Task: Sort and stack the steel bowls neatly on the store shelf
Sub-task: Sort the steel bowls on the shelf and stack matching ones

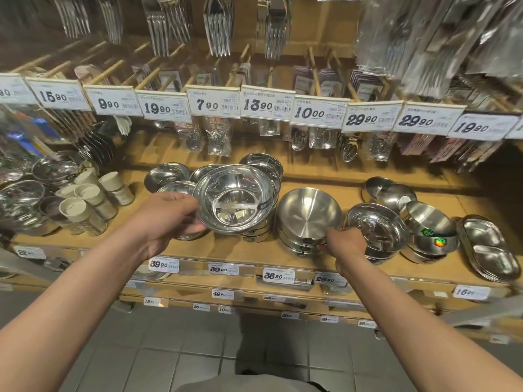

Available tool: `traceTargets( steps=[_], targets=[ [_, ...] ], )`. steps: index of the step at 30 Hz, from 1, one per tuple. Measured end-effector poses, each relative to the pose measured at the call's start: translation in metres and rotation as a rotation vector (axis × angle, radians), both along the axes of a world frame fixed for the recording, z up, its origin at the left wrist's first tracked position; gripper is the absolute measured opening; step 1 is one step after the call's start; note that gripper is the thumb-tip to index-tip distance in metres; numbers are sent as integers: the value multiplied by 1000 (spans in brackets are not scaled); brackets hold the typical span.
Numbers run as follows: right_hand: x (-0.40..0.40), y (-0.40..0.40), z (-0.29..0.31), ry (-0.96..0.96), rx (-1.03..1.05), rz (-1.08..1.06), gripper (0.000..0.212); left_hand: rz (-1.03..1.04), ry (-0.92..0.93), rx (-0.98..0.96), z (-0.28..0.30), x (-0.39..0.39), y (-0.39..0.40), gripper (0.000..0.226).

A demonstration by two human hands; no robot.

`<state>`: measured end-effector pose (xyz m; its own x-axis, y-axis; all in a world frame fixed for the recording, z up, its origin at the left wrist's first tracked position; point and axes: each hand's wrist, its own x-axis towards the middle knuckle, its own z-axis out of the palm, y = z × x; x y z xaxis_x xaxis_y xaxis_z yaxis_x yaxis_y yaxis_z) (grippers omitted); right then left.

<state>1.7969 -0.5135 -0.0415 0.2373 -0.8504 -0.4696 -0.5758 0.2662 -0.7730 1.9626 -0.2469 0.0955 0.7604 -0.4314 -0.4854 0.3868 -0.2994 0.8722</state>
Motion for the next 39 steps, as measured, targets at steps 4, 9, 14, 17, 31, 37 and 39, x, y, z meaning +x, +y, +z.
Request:
traceTargets(
  steps=[4, 9, 14, 17, 31, 37, 39],
  targets=[
    [-5, 0, 4, -24, 14, 47, 18, -12, -6, 4, -2, -2, -5, 15],
    [-24, -5, 28, -64, 21, 75, 27, -41, -12, 23, -6, -9, -27, 15],
    [-60, -34, 67, -236, 149, 107, 19, -184, -53, 63, -8, -28, -77, 14],
    [-81, -60, 92, -352, 219, 216, 24, -267, -84, 74, -8, -45, -119, 12],
    [-132, -156, 103, -387, 204, 308, 16, -311, -186, 123, -16, -128, -285, 34],
    [-126, -167, 73, -398, 281, 268, 21, -192, -117, 132, -43, -150, -280, 12],
    [-123, -167, 70, -410, 285, 295, 19, -145, -96, 104, -43, -152, -271, 9]
  ],
)
